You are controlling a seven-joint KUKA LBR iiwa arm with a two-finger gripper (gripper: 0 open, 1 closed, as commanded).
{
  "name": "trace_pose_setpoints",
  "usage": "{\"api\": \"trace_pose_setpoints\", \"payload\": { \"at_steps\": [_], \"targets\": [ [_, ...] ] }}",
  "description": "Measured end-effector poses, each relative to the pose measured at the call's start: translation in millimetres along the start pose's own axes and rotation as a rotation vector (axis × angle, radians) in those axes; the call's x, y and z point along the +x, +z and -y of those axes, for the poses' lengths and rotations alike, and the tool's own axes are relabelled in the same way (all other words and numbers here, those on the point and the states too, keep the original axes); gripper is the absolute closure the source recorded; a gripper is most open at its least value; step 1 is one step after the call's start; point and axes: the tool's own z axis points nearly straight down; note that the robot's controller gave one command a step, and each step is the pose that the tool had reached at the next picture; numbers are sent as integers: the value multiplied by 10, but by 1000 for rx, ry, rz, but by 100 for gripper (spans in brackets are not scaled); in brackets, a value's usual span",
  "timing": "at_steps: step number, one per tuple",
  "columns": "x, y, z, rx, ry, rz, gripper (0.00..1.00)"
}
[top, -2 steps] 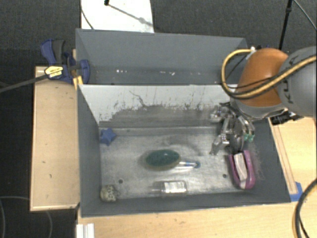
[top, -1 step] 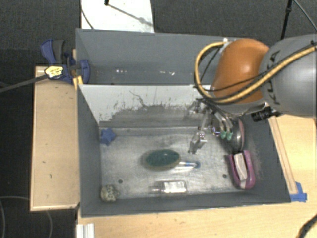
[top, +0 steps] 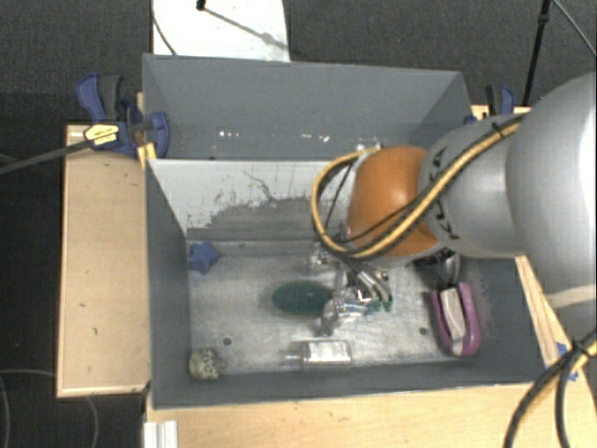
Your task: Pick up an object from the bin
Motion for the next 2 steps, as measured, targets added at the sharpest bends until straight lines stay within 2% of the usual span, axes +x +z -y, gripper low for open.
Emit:
{"api": "trace_pose_setpoints", "payload": {
  "at_steps": [1,2],
  "targets": [
    [-19,-26,10,1,0,6,100],
    [-66,-1879,158,2,-228,3,100]
  ]
}}
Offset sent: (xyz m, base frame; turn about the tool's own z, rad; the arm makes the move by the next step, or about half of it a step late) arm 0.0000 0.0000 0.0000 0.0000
